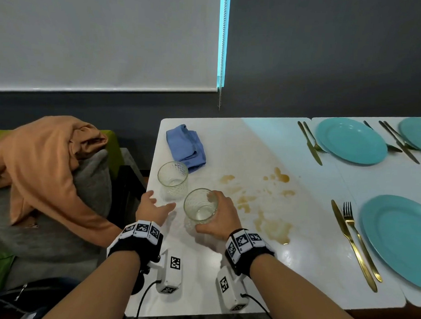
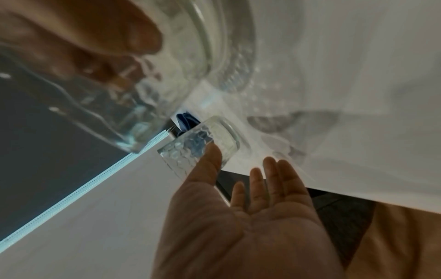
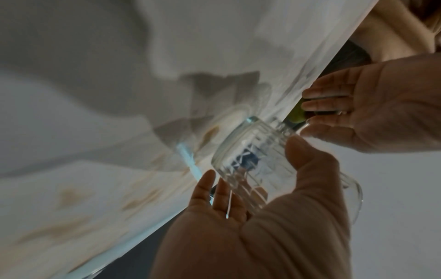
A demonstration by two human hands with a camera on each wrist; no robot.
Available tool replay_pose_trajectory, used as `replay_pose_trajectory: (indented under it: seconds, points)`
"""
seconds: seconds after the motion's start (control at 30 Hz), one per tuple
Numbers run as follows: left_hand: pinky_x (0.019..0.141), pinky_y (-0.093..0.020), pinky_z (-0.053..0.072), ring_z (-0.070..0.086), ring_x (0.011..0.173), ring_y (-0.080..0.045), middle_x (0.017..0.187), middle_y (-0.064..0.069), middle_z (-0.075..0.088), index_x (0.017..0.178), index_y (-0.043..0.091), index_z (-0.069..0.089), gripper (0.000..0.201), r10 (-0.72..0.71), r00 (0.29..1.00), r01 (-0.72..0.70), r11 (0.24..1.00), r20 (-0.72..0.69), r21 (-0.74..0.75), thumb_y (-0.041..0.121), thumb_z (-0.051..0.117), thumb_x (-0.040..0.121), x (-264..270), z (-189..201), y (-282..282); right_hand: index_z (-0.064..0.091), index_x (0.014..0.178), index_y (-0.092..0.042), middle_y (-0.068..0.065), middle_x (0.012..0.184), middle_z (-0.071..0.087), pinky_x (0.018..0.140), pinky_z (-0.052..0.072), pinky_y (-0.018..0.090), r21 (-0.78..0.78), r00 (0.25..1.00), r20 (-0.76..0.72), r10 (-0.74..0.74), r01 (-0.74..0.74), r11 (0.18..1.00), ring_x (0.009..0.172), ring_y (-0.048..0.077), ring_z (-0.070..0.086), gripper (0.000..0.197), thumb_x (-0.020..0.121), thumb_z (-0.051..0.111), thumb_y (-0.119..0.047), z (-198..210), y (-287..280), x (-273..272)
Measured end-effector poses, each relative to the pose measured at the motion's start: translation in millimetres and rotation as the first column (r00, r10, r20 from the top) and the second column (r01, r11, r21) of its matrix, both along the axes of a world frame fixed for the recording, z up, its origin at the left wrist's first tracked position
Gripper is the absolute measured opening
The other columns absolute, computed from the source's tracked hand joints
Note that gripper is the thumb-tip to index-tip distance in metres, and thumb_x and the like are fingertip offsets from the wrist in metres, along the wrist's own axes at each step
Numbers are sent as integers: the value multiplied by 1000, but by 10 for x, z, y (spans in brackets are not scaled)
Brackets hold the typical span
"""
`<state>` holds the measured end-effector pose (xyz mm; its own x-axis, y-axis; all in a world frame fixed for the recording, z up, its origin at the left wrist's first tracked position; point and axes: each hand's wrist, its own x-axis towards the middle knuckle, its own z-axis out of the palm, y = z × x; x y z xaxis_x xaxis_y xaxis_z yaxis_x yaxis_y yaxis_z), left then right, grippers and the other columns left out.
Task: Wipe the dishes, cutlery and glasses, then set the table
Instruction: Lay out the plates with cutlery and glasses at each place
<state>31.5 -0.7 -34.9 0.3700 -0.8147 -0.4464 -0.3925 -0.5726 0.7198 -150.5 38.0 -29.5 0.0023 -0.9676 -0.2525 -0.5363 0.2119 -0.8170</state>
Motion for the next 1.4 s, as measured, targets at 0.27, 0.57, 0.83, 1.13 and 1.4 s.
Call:
replay_pose_trajectory:
  seconds: [0.27, 0.57, 0.83, 1.13, 1.4]
  points:
    - [113, -39, 32, 38, 135, -29, 146, -10, 40, 146, 12, 25, 114, 14, 999, -19, 988, -31, -153, 21, 92, 54, -362, -143, -296, 45, 124, -19, -4, 113, 50, 82, 37, 20, -35, 989, -77, -126, 124, 992, 108, 17, 48, 86, 44, 73, -34, 114, 9, -681]
    - [105, -35, 30, 37, 124, -33, 125, -13, 56, 129, 10, 50, 76, 58, 997, -45, 971, 47, -236, 23, 86, 63, -619, -75, -334, 44, 126, -18, -4, 111, 51, 78, 35, 19, -38, 973, -52, -225, 223, 974, 102, 14, 46, 82, 52, 79, -25, 232, 0, -1182]
    - [103, -35, 34, 42, 121, -33, 124, -10, 59, 131, 14, 50, 89, -239, 971, 232, 933, 9, -275, 38, 85, 52, -1621, 326, -181, 45, 123, -17, -4, 109, 52, 81, 41, 24, -87, 922, -74, -380, 373, 924, 105, 18, 51, 75, 58, 82, -19, 605, 91, -1823]
    - [100, -40, 47, 55, 115, -31, 119, -10, 63, 123, 14, 56, 98, -473, 880, 439, 844, -41, -307, 47, 80, 34, -3179, 578, -138, 46, 123, -14, 0, 110, 55, 83, 42, 24, -81, 789, -98, -607, 601, 795, 106, 22, 55, 75, 59, 83, -19, 734, 253, -3358]
    - [80, -18, 40, 55, 94, -13, 115, -10, 64, 122, 6, 55, 73, -553, 830, 523, 816, -70, -244, 10, 88, 57, -4317, 532, -263, 43, 131, -12, 6, 124, 57, 96, 45, 31, -3, 691, -128, -712, 717, 697, 114, 25, 54, 79, 62, 81, -18, 553, 140, -4624]
